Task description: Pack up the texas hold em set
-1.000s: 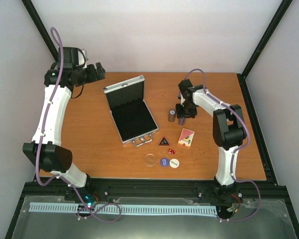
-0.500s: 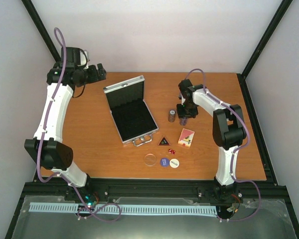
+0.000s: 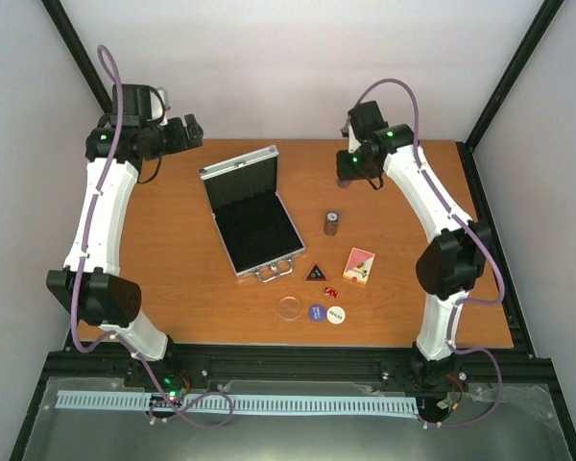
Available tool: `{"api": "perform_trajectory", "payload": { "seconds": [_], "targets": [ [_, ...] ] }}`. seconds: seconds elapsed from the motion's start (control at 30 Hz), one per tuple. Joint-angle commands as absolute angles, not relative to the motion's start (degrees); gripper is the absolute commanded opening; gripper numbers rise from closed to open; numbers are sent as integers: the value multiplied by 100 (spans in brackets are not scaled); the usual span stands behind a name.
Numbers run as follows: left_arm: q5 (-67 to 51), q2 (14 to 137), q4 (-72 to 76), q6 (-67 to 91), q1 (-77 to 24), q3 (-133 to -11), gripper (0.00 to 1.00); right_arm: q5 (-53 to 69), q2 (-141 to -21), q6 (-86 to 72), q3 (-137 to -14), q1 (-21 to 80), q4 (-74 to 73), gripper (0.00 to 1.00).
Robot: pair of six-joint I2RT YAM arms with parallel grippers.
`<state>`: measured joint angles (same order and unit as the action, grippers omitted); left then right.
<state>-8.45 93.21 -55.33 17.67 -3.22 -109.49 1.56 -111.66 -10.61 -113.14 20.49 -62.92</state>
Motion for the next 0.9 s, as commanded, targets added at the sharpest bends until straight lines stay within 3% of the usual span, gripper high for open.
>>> {"api": "perform_trajectory", "payload": {
  "seconds": [0.0, 0.3, 0.6, 0.87],
  "targets": [
    [-991, 9341, -5482, 1801, -345, -11197, 100, 795, -10915, -1049, -11501, 2473, -5734, 3],
    [-1183, 9281, -5374, 1993, -339, -11171, 100, 537, -11256, -1105, -11258, 3491, -3907, 3],
    [-1270, 9078, -5306, 2055, -341, -10919, 100, 96, -11219, -1796, -9447, 3730, -1841, 3],
    [-1230, 8834, -5311, 1941, -337, -10638, 100, -220, -11439, -1727, -8783, 3954, -803, 3]
  ]
}}
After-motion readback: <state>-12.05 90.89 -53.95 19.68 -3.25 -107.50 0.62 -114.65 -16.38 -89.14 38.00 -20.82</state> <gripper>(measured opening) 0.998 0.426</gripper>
